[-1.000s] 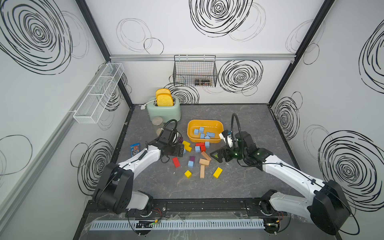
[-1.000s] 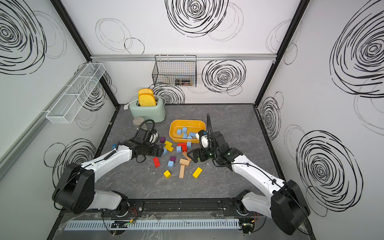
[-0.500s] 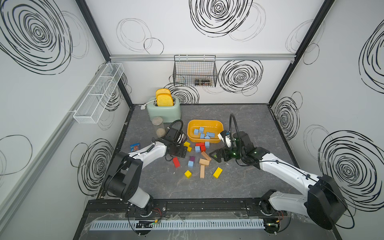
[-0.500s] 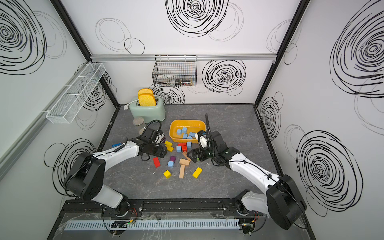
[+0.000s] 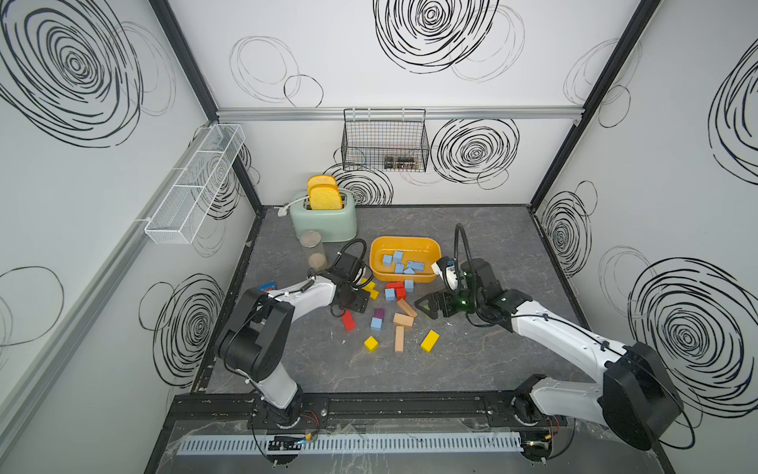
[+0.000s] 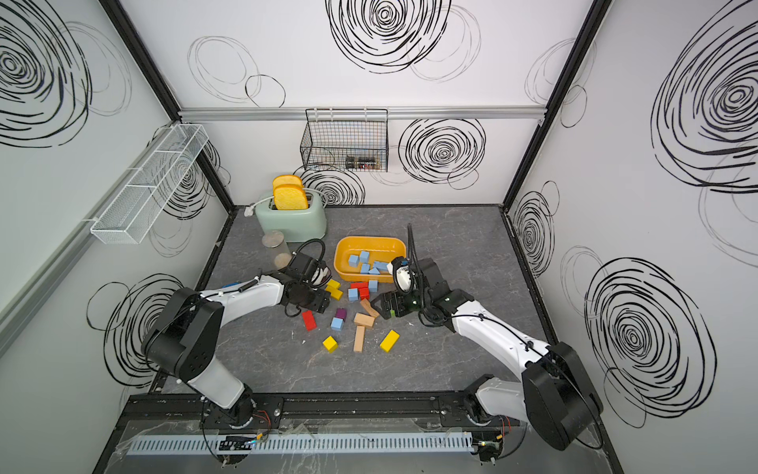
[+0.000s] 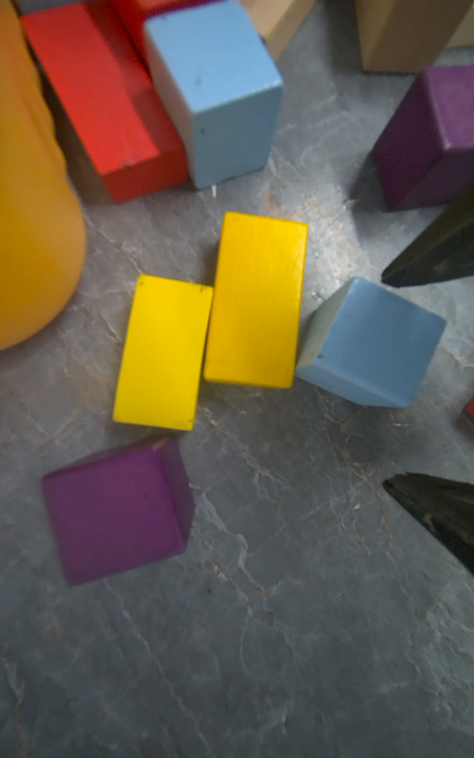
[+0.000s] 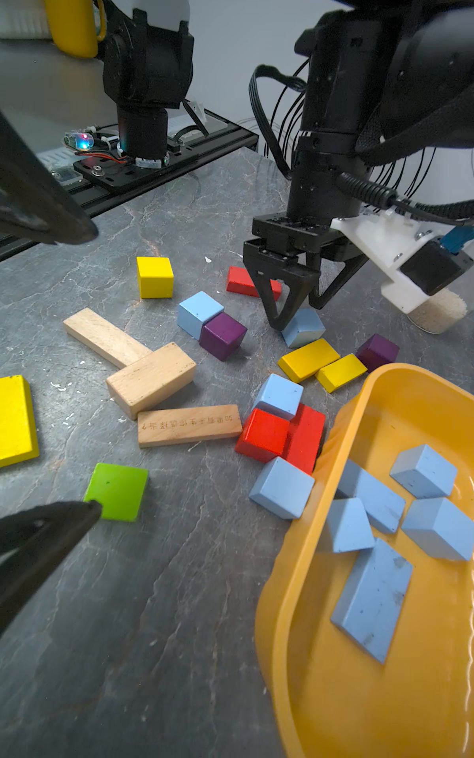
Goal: Pick out the blue building blocks
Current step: Pick up the building block from the center of the board.
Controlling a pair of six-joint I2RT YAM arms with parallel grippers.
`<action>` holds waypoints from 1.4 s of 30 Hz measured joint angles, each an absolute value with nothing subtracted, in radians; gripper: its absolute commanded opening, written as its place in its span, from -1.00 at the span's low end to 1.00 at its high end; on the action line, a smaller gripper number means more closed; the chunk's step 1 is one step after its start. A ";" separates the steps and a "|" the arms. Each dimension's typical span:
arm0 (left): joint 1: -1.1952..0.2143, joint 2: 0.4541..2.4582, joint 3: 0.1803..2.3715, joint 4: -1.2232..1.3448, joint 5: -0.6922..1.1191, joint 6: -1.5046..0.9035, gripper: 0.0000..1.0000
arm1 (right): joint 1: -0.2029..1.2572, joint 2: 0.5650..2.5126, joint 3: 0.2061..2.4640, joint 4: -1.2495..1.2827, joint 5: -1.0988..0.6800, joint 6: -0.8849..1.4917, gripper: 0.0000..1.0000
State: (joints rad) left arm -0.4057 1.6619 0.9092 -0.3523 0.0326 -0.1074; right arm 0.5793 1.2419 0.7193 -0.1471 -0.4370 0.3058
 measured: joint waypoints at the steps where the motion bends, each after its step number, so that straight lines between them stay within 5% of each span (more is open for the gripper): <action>1: -0.406 1.668 0.916 -0.351 0.031 -0.106 0.44 | 0.578 1.244 0.719 -0.147 -0.438 0.306 0.95; 42: -0.419 1.755 0.979 -0.345 0.050 -0.115 -0.24 | 0.554 1.272 0.723 -0.147 -0.458 0.297 0.95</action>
